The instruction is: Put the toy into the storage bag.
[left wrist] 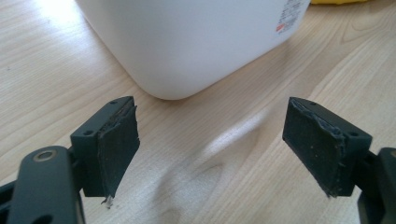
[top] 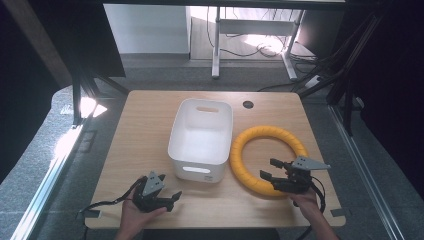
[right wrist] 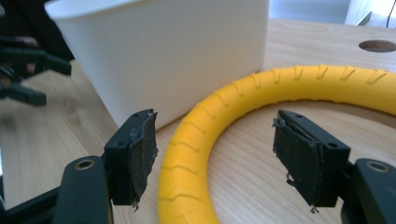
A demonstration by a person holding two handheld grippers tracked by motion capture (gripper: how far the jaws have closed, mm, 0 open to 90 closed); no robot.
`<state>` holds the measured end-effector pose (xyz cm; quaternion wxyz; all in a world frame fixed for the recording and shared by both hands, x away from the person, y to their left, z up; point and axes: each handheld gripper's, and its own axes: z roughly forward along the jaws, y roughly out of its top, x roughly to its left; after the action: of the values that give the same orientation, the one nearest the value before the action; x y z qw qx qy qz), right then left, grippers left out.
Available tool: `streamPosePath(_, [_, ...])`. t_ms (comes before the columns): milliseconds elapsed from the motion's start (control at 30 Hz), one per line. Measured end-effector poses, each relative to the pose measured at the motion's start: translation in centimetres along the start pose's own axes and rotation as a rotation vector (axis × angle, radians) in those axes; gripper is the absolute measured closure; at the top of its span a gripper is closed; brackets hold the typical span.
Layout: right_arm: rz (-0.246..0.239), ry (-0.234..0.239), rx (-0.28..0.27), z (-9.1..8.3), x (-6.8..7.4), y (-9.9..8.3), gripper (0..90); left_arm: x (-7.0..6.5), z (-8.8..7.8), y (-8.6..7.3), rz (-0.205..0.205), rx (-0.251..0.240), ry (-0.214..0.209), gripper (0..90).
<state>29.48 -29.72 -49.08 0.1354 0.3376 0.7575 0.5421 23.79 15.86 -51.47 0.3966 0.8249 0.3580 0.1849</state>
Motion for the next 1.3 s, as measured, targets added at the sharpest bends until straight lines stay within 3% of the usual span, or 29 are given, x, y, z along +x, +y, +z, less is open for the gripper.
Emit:
streamPosePath(100, [-0.015, 0.014, 0.036, 0.0, 0.2, -0.3, 31.1, 0.0, 0.1, 0.0, -0.003, 0.0, 0.0, 18.6])
streamPosePath(167, [-0.02, 0.018, 0.051, 0.1, 0.3, -0.3, 30.7, 0.2, 0.1, -0.3, -0.037, -0.009, -0.016, 19.0])
streamPosePath(400, [-0.039, 0.02, 0.094, 0.3, 0.4, -0.2, 28.6, 0.6, -0.4, -0.3, -0.051, -0.02, -0.008, 19.6])
streamPosePath(733, [-0.055, 0.009, 0.115, -0.5, 0.1, 0.3, 29.1, 0.4, 0.5, 0.0, -0.021, 0.01, -0.011, 22.5])
streamPosePath(867, [-0.084, 0.025, 0.13, -0.7, -0.1, 1.3, 29.6, 0.4, 0.3, 0.0, -0.027, 0.013, -0.01, 22.3])
streamPosePath(1000, [-0.1, 0.041, 0.154, -0.9, -0.4, 2.0, 30.3, 0.4, 0.1, 0.1, -0.031, 0.008, -0.016, 22.1])
streamPosePath(1300, [-0.115, 0.026, 0.224, -1.7, -1.3, 2.8, 32.7, 0.3, 0.4, 0.1, -0.032, 0.011, -0.033, 22.2])
